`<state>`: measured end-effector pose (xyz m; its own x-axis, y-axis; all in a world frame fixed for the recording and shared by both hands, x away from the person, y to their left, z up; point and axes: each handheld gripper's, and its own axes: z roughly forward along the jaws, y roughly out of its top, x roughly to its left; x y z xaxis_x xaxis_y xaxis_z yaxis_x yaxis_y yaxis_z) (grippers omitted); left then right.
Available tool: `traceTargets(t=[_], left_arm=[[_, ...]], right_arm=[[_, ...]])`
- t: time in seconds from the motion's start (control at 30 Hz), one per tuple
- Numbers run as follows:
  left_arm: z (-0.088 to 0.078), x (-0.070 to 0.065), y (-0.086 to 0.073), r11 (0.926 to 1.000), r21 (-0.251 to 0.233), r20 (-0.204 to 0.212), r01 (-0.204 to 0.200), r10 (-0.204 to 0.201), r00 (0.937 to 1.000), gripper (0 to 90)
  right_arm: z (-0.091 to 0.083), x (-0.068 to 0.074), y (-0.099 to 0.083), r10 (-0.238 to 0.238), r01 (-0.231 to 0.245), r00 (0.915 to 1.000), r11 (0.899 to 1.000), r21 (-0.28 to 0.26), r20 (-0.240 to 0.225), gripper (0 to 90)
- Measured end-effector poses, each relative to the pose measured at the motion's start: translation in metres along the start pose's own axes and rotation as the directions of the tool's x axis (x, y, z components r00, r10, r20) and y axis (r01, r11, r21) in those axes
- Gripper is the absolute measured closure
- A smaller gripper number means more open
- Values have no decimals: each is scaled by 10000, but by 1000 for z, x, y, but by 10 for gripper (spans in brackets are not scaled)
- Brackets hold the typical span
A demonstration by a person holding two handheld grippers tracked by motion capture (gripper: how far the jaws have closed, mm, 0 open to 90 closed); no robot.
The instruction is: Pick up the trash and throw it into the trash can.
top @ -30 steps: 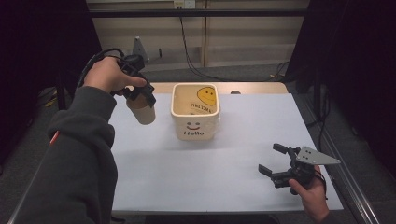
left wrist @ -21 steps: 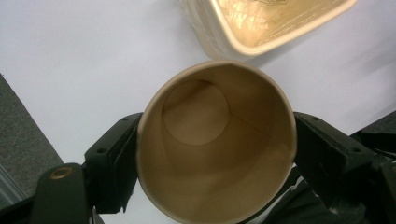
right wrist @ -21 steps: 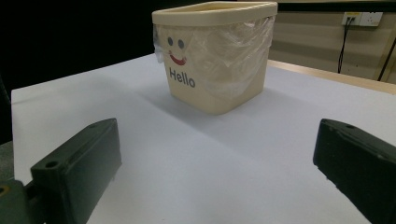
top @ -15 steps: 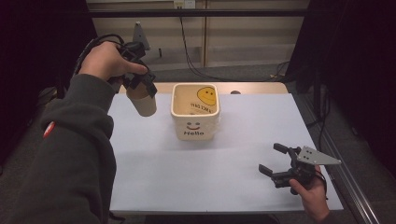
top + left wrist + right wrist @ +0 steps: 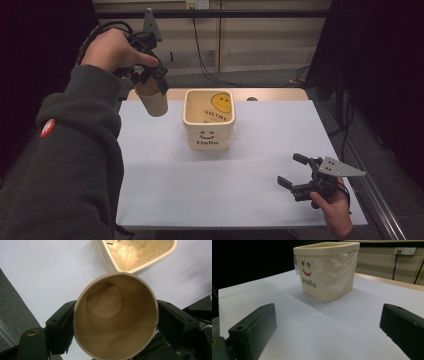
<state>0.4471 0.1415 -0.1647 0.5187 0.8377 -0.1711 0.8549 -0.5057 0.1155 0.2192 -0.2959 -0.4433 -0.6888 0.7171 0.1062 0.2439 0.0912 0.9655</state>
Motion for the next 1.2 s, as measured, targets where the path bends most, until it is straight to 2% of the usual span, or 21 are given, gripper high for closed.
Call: traceTargets(t=[0.13,0.17,0.27,0.33,0.37,0.43,0.47,0.57,0.87,1.03,1.07,1.17,1.2], left_arm=[[-4,-1,4,10000,-53,-51,81,-81,10000,210],[-5,-1,5,10000,-43,-61,2,-2,10000,210],[-4,-2,10,10000,-1,-66,2,-2,10000,210],[-2,-3,15,9999,46,-34,-147,147,9999,211],[-1,-5,17,10000,-74,-86,-42,41,10000,210],[0,-6,21,9998,0,-12,-223,223,9998,210],[1,-9,25,9999,-75,-71,-153,153,9999,210],[3,-14,33,9992,-87,20,-390,390,9992,210],[9,-33,54,9975,-25,67,-708,709,9975,210],[11,-42,62,9958,-37,-10,-919,919,9958,210],[11,-43,63,9964,-60,102,-848,849,9963,210],[10,-48,67,9952,-83,123,-979,980,9951,210],[10,-49,68,9945,-52,7,-1042,1042,9946,210]], right_arm=[[0,0,0,15,-15,10000,10000,-28,10,5],[1,0,0,59,-58,10000,9999,-154,58,4],[1,0,-1,42,-41,10000,9999,-159,54,5],[0,-1,0,17,-17,10000,10000,-59,-30,5],[0,-1,0,22,-22,10000,10000,-69,-12,4],[1,0,-1,34,-33,10000,9999,-162,73,5],[1,0,-1,39,-38,10000,9999,-168,64,5],[1,-1,-1,31,-30,10000,9998,-179,54,5],[-1,-3,-2,25,-23,10000,9998,-209,64,5],[-1,-3,-2,28,-28,10000,9998,-200,26,5],[-1,-3,-2,29,-28,10000,9998,-198,24,5],[-1,-3,-2,3,-2,10000,9999,-145,15,5],[-1,-3,-2,-5,5,10000,9999,-147,9,5]])
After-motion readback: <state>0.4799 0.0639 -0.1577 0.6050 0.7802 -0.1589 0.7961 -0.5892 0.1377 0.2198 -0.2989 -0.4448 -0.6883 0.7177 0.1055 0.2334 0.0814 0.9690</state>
